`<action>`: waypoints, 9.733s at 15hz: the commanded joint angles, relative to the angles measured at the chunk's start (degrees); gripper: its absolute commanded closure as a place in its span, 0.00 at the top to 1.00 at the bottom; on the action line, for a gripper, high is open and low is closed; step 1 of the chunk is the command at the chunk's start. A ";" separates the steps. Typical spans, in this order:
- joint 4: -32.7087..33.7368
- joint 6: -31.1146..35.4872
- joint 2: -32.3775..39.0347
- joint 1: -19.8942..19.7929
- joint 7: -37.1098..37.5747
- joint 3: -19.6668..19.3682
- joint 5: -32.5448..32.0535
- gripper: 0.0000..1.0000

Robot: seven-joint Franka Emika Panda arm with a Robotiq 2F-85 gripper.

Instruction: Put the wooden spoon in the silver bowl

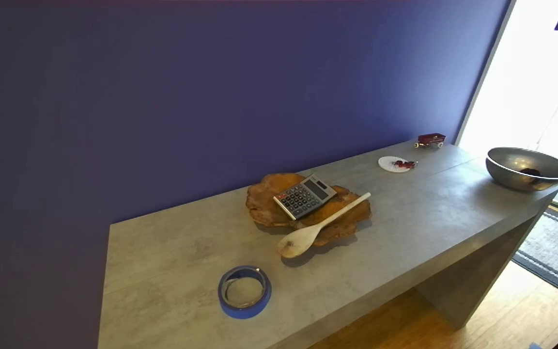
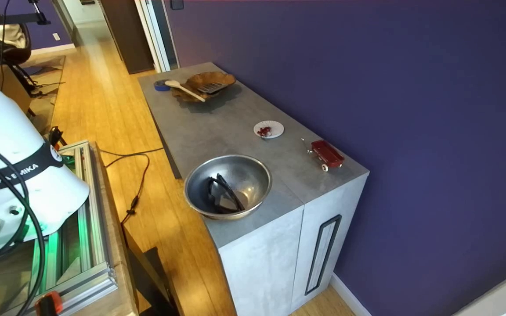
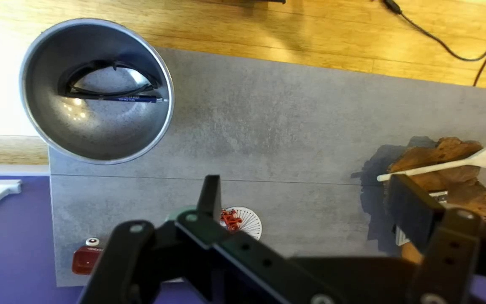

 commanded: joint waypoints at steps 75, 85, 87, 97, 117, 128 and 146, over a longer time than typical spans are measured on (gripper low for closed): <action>3.16 64.07 43.64 16.89 -14.29 25.17 -22.75 0.04; -11.50 60.95 31.73 -7.77 -51.92 36.61 23.17 0.04; -9.06 61.35 35.24 -1.00 -50.81 29.60 20.83 0.04; -10.15 46.27 29.89 -0.91 -70.94 18.62 18.14 0.04; -9.20 33.72 22.69 -19.50 -71.54 -8.81 -21.21 0.04; -6.48 39.75 37.76 -20.25 -69.08 -10.68 -19.08 0.04; -5.98 29.68 36.28 -21.07 -77.86 -7.37 -2.82 0.33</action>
